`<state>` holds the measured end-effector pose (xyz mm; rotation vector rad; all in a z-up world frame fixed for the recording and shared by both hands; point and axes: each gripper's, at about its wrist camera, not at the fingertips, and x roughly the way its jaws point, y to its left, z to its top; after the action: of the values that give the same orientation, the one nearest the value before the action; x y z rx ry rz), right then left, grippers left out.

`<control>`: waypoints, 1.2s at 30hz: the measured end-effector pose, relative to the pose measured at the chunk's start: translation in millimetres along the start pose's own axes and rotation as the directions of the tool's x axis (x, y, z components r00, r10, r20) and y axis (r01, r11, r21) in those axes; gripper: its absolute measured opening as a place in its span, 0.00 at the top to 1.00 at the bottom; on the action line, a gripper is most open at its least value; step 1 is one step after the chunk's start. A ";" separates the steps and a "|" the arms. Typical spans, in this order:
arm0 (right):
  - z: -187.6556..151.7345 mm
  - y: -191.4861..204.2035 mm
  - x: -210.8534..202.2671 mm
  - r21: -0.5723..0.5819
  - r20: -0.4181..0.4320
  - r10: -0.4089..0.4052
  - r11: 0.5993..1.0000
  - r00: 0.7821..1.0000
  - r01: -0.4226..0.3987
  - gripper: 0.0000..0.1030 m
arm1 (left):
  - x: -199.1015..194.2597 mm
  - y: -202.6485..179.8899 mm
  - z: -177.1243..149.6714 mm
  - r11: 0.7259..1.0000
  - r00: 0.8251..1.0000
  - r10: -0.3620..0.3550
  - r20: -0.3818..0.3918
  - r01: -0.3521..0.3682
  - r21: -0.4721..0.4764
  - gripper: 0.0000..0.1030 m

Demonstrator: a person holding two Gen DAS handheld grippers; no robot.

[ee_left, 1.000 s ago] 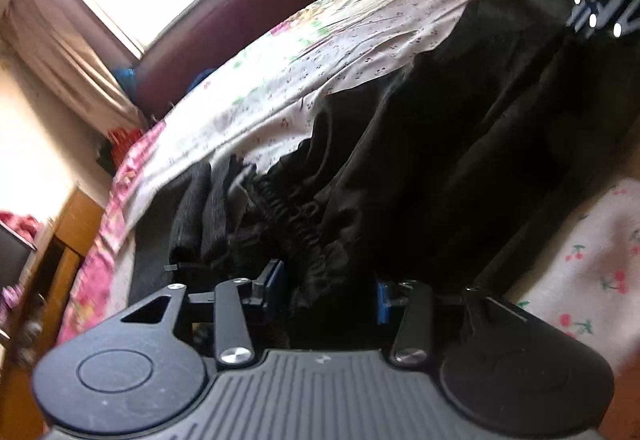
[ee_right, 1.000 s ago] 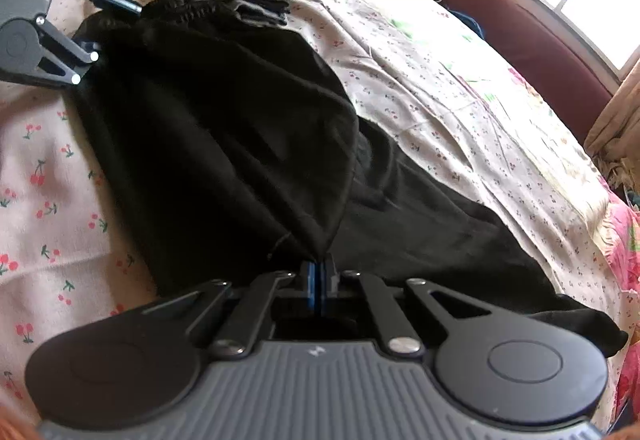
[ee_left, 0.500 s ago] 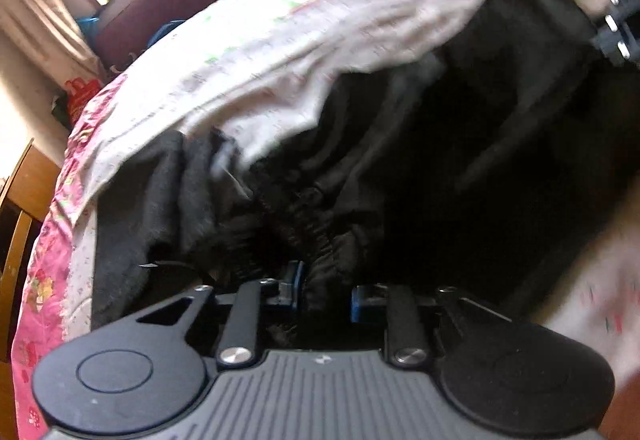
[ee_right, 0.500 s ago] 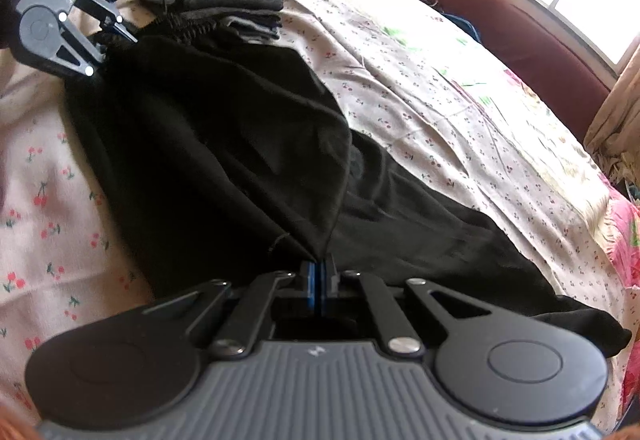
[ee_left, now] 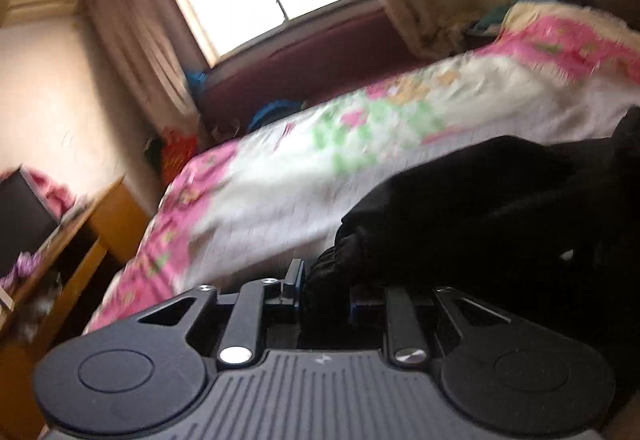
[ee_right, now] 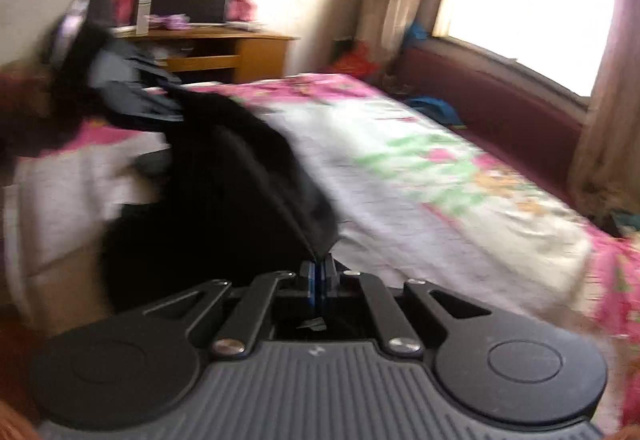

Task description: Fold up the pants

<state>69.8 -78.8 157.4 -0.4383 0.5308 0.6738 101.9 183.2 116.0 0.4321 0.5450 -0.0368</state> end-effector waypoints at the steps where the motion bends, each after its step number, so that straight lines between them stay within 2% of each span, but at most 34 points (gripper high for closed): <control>1: -11.6 16.8 8.5 -0.013 -0.029 0.030 0.999 0.999 -0.030 0.98 | 0.5 -4.2 -19.7 1.000 1.000 0.002 -0.030 -0.002 -0.001 0.65; 3: -40.3 42.0 35.3 -0.017 -0.118 0.072 0.997 0.990 -0.075 0.98 | 9.7 -17.5 -61.9 1.000 0.992 0.004 -0.127 -0.001 0.024 0.65; 4: -57.3 53.3 52.6 -0.016 -0.182 0.096 0.995 0.979 -0.101 0.98 | 15.5 -27.4 -82.3 0.999 0.984 0.005 -0.178 0.003 0.043 0.64; 6: -85.8 71.7 81.4 -0.043 -0.296 0.110 0.991 0.949 -0.128 0.97 | 22.0 -42.9 -110.9 0.998 0.974 0.011 -0.227 0.004 0.064 0.64; 9: -101.5 85.8 92.8 -0.072 -0.329 0.079 0.991 0.941 -0.109 0.90 | 19.0 -48.0 -116.5 0.999 0.977 0.023 -0.211 -0.014 0.045 0.62; 11: -95.1 85.9 84.8 -0.077 -0.310 0.068 0.992 0.948 -0.097 0.91 | 12.4 -41.9 -114.4 0.999 0.981 0.025 -0.194 -0.018 0.036 0.60; 14: -87.0 79.9 67.7 -0.081 -0.299 0.073 0.992 0.951 -0.101 0.85 | 6.1 -38.7 -114.8 0.999 0.981 0.002 -0.196 0.006 0.040 0.58; 15: -83.2 75.3 60.5 -0.071 -0.292 0.080 0.992 0.953 -0.105 0.84 | 1.9 -41.7 -118.8 0.999 0.980 0.007 -0.199 0.004 0.054 0.58; 17: -77.8 57.1 49.4 -0.021 -0.280 0.105 0.993 0.954 -0.115 0.70 | 3.8 -39.7 -119.9 0.997 0.978 0.013 -0.207 0.003 0.077 0.56; 19: -70.4 33.4 40.0 0.045 -0.259 0.111 0.994 0.959 -0.103 0.64 | 0.0 -38.2 -124.7 0.998 0.976 0.013 -0.218 0.002 0.069 0.55; 22: -58.3 -1.3 44.8 0.130 -0.232 0.094 0.989 0.968 -0.065 0.63 | -3.6 -35.7 -123.0 0.998 0.976 0.019 -0.219 -0.007 0.055 0.54; 24: -51.7 -21.4 59.4 0.142 -0.220 0.039 0.990 0.975 -0.007 0.62 | -1.4 -30.7 -120.5 0.998 0.976 0.025 -0.215 -0.012 0.062 0.52; 26: -47.9 -42.5 83.1 0.150 -0.200 0.016 0.989 0.980 0.014 0.61 | 3.1 -32.2 -117.4 0.993 0.972 0.080 -0.221 -0.059 0.100 0.38; 28: -50.7 -61.5 112.5 0.117 -0.198 -0.009 0.993 0.980 0.033 0.61 | 7.3 -30.3 -114.5 0.992 0.968 0.094 -0.233 -0.072 0.101 0.35; 30: -61.7 -75.2 135.4 0.052 -0.281 -0.053 0.996 0.958 0.070 0.62 | 6.6 -26.9 -112.4 0.993 0.965 0.089 -0.249 -0.066 0.098 0.34; 31: -69.9 -85.5 139.8 0.042 -0.333 -0.084 0.994 0.939 0.104 0.63 | 4.1 -25.9 -112.6 0.991 0.964 0.102 -0.246 -0.076 0.111 0.31; 33: -84.3 -101.5 129.1 0.079 -0.406 -0.106 0.985 0.908 0.150 0.63 | -0.5 -23.9 -114.0 0.988 0.961 0.130 -0.243 -0.105 0.111 0.29; 34: -92.5 -109.8 115.8 0.114 -0.415 -0.097 0.981 0.905 0.158 0.63 | -2.0 -23.0 -114.2 0.988 0.959 0.140 -0.246 -0.119 0.099 0.29; 36: -102.9 -121.9 83.0 0.194 -0.388 -0.093 0.964 0.917 0.179 0.63 | -3.8 -24.4 -110.4 0.985 0.958 0.168 -0.234 -0.151 0.089 0.29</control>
<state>175.2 -181.1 53.6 -0.3869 0.9234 0.3859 40.5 205.7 23.7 0.5522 0.7476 0.1537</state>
